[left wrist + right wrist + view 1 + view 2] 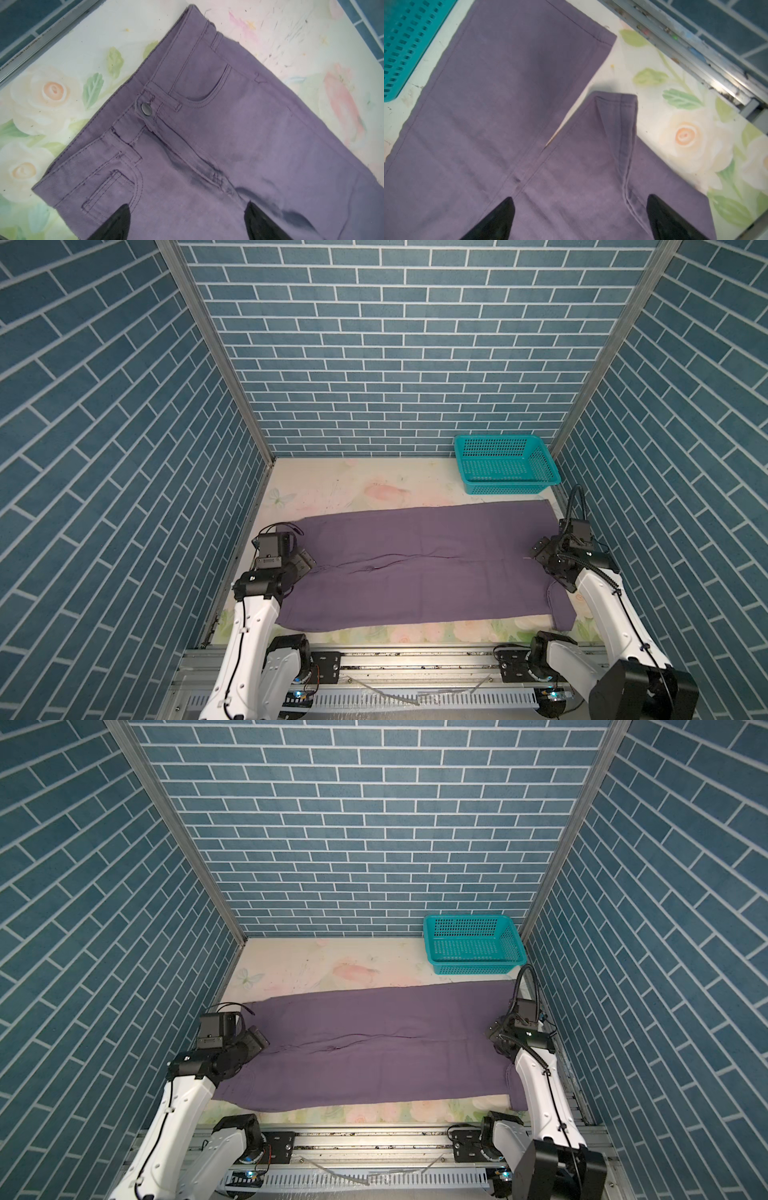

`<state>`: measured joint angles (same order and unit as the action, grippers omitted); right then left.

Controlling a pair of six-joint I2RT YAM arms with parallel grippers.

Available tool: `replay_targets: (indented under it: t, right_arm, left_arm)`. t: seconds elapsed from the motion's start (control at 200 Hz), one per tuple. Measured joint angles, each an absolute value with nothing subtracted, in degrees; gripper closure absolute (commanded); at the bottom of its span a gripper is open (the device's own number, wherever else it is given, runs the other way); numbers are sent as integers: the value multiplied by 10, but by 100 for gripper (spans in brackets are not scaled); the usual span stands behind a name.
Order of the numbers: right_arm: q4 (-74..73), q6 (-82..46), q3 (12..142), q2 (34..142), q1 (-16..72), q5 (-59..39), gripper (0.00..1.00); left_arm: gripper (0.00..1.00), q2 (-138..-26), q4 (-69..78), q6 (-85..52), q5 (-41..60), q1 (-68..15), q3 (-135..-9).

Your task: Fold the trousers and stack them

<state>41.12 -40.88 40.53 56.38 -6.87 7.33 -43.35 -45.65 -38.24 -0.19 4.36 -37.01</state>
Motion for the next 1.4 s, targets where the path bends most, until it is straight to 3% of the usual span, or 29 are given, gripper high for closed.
replay_targets:
  t: [0.2, 0.34, 0.375, 0.445, 0.525, 0.7, 1.025, 1.4]
  right_arm:
    - [456, -437, 402, 587, -84, 59, 7]
    - [473, -452, 399, 603, -125, 38, 19]
    - [474, -454, 395, 605, -139, 35, 24]
    - [474, -459, 387, 616, -164, 31, 45]
    - [474, -457, 384, 638, -175, 31, 59]
    - [449, -457, 392, 722, -176, 39, 58]
    - [404, -414, 525, 933, -195, 51, 64]
    - [400, -335, 681, 1055, -199, 44, 68]
  left_arm:
    - [7, -397, -464, -401, 32, 44, -331]
    - [7, -422, -443, -403, 53, 44, -306]
    - [8, -433, -435, -403, 58, 44, -299]
    - [10, -457, -420, -403, 68, 44, -288]
    - [16, -482, -403, -404, 81, 40, -280]
    - [24, -502, -363, -409, 108, 27, -268]
    - [23, -510, -335, -415, 116, 24, -252]
    - [20, -570, -313, -397, 112, 23, -269]
